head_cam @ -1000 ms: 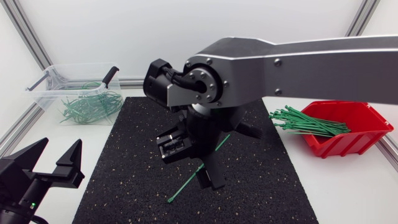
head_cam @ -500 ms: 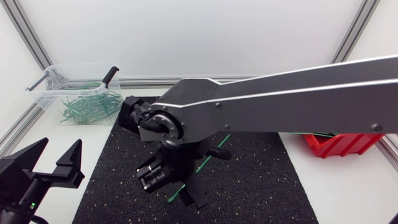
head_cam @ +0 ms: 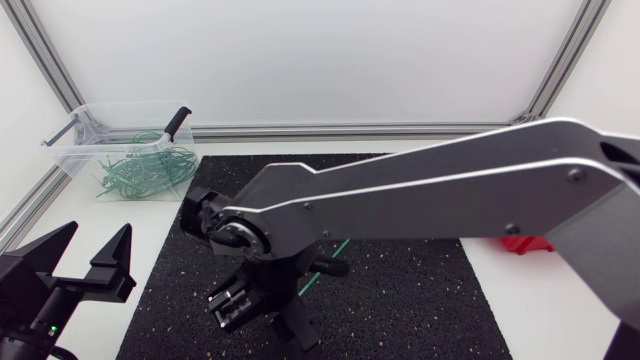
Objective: Take a green cable tie from the red box, thread the tail through the head to close it, then place it in the transparent bin on the left.
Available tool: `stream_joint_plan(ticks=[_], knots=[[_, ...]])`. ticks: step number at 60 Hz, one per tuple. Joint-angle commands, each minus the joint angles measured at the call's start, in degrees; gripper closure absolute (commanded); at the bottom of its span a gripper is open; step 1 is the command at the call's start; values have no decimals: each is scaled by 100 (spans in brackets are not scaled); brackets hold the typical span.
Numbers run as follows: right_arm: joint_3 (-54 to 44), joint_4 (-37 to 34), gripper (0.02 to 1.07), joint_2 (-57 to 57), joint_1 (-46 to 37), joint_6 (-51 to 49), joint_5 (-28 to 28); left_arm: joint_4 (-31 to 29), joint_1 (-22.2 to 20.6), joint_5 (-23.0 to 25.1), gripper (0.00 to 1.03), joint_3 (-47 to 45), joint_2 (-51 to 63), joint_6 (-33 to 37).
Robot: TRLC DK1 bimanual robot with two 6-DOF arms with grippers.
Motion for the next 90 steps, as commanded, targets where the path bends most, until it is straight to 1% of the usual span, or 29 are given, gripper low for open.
stream_joint_plan(ticks=[1,11,15,21,26,29,32,40,49,55,57,59,64,69,72,82,90], knots=[[-137,66,45,191,82,-153,-26,-181,15,-4,3,-209,41,-161],[-119,198,45,314,109,-188,-26,-181,15,-4,3,-209,41,-161],[-84,206,49,376,109,-214,-26,-181,24,-4,3,-209,41,-161],[-58,250,50,429,109,-232,-17,-181,24,-4,3,-209,41,-161],[-23,250,57,499,109,-267,-26,-181,24,-4,3,-209,49,-161],[4,242,58,517,109,-267,-26,-181,24,-4,3,-209,49,-161],[21,233,62,543,109,-293,-26,-181,24,-4,3,-209,49,-161],[127,189,64,613,100,-311,-26,-181,24,-4,3,-209,49,-161],[232,83,75,684,100,-337,-87,-181,24,-4,3,-209,49,-161],[311,39,76,736,100,-337,-96,-181,24,-4,3,-209,49,-161],[329,31,77,745,100,-337,-105,-181,24,-4,3,-209,49,-161],[373,-22,80,780,100,-346,-105,-181,24,-4,3,-209,49,-161],[390,-84,81,824,91,-346,-105,-181,24,-4,3,-209,49,-161],[399,-154,91,842,82,-381,-105,-172,24,-4,3,-209,49,-161],[426,-268,102,859,73,-390,-114,-181,15,-4,3,-209,49,-161],[505,-461,102,745,38,-355,-149,-172,-2,-4,3,-209,41,-161],[777,-866,102,402,-102,-267,-333,-172,-20,-4,3,-209,-47,-161]])
